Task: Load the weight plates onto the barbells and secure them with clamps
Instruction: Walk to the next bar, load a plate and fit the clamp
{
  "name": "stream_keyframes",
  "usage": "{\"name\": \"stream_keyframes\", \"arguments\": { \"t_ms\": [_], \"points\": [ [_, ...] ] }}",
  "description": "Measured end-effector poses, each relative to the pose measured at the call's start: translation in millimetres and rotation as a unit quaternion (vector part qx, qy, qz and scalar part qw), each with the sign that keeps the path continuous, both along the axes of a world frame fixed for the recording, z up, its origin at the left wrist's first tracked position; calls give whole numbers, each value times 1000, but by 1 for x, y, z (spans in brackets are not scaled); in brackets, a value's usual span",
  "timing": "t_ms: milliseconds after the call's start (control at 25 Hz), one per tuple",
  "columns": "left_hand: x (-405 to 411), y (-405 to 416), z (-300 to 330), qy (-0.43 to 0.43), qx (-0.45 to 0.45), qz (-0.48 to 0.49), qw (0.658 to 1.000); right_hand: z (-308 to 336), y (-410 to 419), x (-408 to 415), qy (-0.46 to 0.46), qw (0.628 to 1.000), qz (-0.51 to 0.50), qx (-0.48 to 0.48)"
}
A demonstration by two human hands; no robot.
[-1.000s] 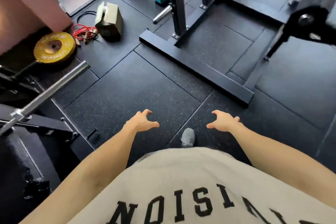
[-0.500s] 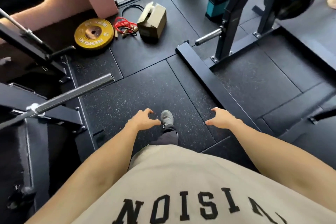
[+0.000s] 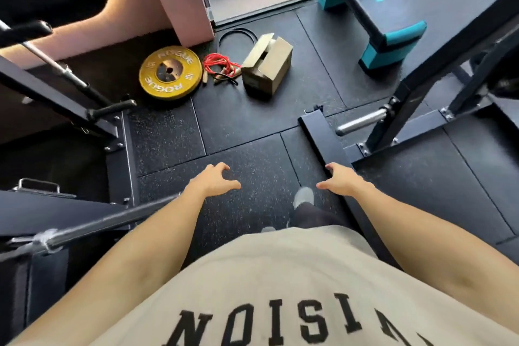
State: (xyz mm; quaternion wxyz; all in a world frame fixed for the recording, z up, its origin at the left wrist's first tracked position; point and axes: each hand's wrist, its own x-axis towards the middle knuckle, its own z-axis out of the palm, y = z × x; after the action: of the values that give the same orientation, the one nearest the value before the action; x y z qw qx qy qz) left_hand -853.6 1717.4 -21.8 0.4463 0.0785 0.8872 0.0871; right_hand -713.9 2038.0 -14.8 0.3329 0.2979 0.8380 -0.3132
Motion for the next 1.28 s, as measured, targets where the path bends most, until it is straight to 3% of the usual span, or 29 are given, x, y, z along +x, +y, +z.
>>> {"name": "stream_keyframes", "arguments": {
  "t_ms": [520,1080,1280],
  "points": [
    [-232,89,21,29,10,180,983,16,97,-347,10,980,197,31],
    [-512,25,8,35,35,251,967,1,23,-644,-25,975,216,39],
    [-604,-40,26,66,31,300,951,28,-35,-769,46,962,266,33]
  ]
}}
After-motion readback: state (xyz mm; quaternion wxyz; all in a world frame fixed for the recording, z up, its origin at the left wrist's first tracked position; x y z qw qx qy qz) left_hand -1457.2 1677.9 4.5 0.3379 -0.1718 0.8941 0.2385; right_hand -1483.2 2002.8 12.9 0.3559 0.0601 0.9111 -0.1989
